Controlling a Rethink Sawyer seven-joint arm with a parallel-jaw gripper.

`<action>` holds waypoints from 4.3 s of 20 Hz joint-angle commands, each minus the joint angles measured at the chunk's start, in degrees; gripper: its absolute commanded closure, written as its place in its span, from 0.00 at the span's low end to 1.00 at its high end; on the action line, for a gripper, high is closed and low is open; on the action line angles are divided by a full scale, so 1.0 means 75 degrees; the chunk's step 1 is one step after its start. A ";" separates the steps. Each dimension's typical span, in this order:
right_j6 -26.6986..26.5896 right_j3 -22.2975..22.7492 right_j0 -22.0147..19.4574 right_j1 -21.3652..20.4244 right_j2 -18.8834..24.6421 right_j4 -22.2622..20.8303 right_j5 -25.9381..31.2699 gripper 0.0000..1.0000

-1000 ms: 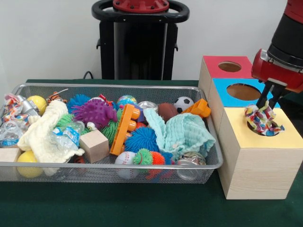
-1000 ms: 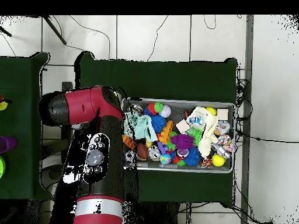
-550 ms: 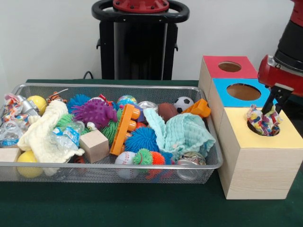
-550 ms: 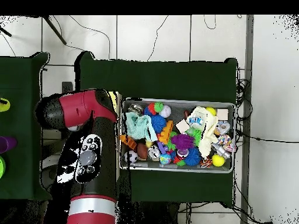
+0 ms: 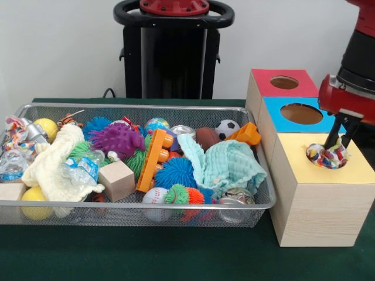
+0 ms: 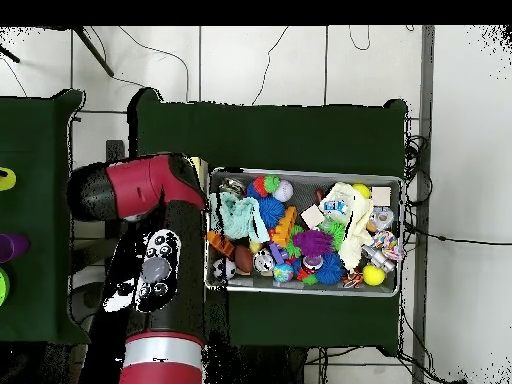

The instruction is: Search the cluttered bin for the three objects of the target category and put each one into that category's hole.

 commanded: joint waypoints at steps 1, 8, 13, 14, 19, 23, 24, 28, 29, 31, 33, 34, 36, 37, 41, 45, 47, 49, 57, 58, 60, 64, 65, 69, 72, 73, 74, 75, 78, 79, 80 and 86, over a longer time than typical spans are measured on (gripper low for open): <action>0.0313 0.0951 -0.0272 0.0343 0.0352 -0.0365 -0.0615 1.00; 0.0311 0.1054 -0.0258 0.0407 0.0314 -0.0454 -0.0944 1.00; 0.0185 0.0867 -0.0345 0.0566 0.0351 -0.0439 -0.0961 1.00; 0.0217 0.0872 -0.0330 0.0593 0.0345 -0.0443 -0.1021 1.00; 0.0226 0.0889 -0.0331 0.0692 0.0361 -0.0440 -0.1154 1.00; 0.0275 0.0989 -0.0427 0.0795 0.0417 -0.0389 -0.1427 1.00; 0.0266 0.1016 -0.0460 0.0797 0.0440 -0.0373 -0.1476 1.00; 0.0213 0.1112 -0.0493 0.0752 0.0426 -0.0378 -0.1549 1.00; 0.0194 0.1136 -0.0515 0.0746 0.0441 -0.0377 -0.1575 1.00; 0.0147 0.1189 -0.0523 0.0705 0.0462 -0.0388 -0.1601 1.00; 0.0107 0.1213 -0.0566 0.0680 0.0488 -0.0377 -0.1598 1.00; 0.0092 0.1182 -0.0577 0.0665 0.0494 -0.0357 -0.1534 1.00; 0.0025 0.1155 -0.0630 0.0608 0.0533 -0.0314 -0.1398 1.00; -0.0001 0.1145 -0.0647 0.0573 0.0546 -0.0297 -0.1320 1.00; 0.0046 0.1224 -0.0639 0.0521 0.0540 -0.0293 -0.1349 1.00; -0.0058 0.1286 -0.0670 0.0500 0.0554 -0.0339 -0.1294 1.00; -0.0094 0.1314 -0.0687 0.0473 0.0562 -0.0328 -0.1204 1.00; -0.0129 0.1311 -0.0707 0.0462 0.0575 -0.0313 -0.1116 0.00; -0.0191 0.1174 -0.0729 0.0485 0.0579 -0.0354 -0.0952 0.00; -0.0194 0.1167 -0.0746 0.0484 0.0588 -0.0341 -0.0928 0.00; -0.0130 0.1169 -0.0801 0.0488 0.0627 -0.0230 -0.0816 0.00; -0.0205 0.1194 -0.0905 0.0448 0.0714 -0.0207 -0.0834 0.00; -0.0227 0.1195 -0.0928 0.0430 0.0733 -0.0199 -0.0807 0.00; -0.0462 0.1162 -0.1107 0.0147 0.0857 -0.0110 -0.0285 0.00; -0.0650 0.1084 -0.1218 -0.0059 0.0892 -0.0116 0.0174 0.00; -0.0675 0.1076 -0.1229 -0.0062 0.0898 -0.0159 0.0200 0.00; -0.0651 0.1085 -0.1247 -0.0062 0.0908 -0.0200 0.0129 0.00; -0.0627 0.1112 -0.1261 -0.0079 0.0940 -0.0285 0.0075 1.00; -0.0612 0.1120 -0.1241 -0.0089 0.0920 -0.0321 0.0062 1.00; -0.0616 0.1098 -0.1242 -0.0089 0.0928 -0.0332 0.0102 1.00; -0.0625 0.1056 -0.1254 -0.0080 0.0938 -0.0336 0.0146 1.00; -0.0511 0.1010 -0.1233 -0.0038 0.0952 -0.0347 0.0122 1.00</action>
